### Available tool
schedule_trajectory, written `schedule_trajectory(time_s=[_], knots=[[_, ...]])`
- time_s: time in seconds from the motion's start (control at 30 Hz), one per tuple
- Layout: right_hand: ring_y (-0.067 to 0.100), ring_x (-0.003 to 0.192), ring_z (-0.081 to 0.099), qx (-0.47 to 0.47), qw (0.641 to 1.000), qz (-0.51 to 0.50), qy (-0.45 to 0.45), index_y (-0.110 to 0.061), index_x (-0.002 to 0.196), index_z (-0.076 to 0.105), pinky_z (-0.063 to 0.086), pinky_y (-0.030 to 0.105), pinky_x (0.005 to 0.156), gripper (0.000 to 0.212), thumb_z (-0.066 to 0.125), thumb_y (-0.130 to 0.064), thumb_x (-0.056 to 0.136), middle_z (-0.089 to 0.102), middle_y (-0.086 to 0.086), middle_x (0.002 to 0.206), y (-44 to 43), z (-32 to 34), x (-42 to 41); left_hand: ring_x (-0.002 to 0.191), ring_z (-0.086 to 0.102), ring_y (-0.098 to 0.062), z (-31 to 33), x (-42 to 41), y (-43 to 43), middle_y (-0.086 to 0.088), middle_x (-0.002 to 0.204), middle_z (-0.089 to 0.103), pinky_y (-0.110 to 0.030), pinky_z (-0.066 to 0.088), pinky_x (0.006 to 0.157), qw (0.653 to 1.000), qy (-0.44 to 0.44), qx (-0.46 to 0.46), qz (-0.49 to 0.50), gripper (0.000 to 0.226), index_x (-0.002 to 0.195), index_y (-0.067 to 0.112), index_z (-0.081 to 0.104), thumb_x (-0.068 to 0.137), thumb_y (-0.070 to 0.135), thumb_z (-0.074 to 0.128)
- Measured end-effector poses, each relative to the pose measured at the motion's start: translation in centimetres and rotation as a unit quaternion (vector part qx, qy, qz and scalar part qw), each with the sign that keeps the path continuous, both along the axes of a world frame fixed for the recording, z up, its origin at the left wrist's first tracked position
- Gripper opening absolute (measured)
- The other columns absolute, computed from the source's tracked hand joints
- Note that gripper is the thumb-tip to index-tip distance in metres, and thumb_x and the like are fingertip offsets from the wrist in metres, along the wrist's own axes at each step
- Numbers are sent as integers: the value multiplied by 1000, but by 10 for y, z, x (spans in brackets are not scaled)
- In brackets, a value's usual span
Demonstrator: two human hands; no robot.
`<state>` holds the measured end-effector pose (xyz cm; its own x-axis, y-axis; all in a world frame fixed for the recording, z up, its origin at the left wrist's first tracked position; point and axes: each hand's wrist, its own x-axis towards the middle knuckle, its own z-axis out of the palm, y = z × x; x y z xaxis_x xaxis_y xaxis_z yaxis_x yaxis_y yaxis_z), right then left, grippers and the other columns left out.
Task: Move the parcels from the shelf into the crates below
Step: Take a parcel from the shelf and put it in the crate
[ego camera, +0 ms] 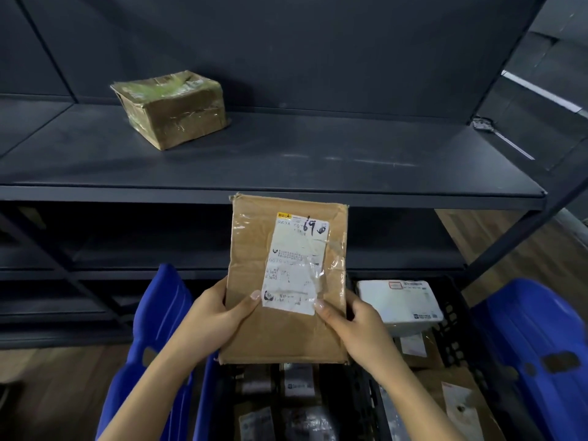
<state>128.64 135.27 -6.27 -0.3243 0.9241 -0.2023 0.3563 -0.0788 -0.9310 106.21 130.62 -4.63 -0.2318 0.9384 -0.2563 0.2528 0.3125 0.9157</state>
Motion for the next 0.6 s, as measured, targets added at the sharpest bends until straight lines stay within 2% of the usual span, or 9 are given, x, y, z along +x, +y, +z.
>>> schedule_trajectory(time_s=[0.17, 0.33, 0.47, 0.53, 0.6], knots=[[-12, 86, 65, -3, 999, -30, 25, -40, 97, 64, 44, 3, 68, 30, 57, -58, 74, 68, -34, 90, -13, -9, -4, 74, 62, 16, -4, 3, -6, 22, 82, 67, -3, 45, 52, 1000, -3, 20, 12, 41, 98, 45, 50, 62, 62, 60], [-10, 86, 65, -4, 999, -40, 15, -40, 96, 65, 45, 4, 68, 32, 56, -61, 74, 69, -32, 91, -18, -11, -2, 72, 62, 16, -11, 7, -13, 23, 77, 69, -2, 44, 51, 999, -21, 20, 20, 35, 94, 44, 52, 63, 59, 61], [-7, 86, 67, -20, 998, -52, 19, -35, 99, 67, 48, 8, 70, 36, 57, -61, 75, 73, -24, 92, -25, -15, 3, 75, 63, 14, -17, 10, -17, 20, 83, 69, -4, 46, 52, 999, -34, 17, 15, 36, 95, 43, 53, 64, 58, 62], [-5, 90, 67, -23, 997, -63, 24, -36, 102, 67, 51, 15, 78, 35, 57, -59, 78, 73, -22, 95, -29, -18, 7, 74, 63, 14, -21, 15, -20, 24, 80, 70, -4, 46, 53, 999, -48, 18, 9, 33, 94, 44, 53, 66, 55, 64], [-6, 92, 66, -20, 997, -74, 30, -39, 104, 65, 50, 12, 78, 34, 57, -59, 77, 72, -25, 96, -34, -20, 14, 74, 64, 14, -25, 21, -21, 33, 79, 68, -5, 47, 53, 998, -65, 19, -3, 26, 95, 44, 54, 72, 48, 67]])
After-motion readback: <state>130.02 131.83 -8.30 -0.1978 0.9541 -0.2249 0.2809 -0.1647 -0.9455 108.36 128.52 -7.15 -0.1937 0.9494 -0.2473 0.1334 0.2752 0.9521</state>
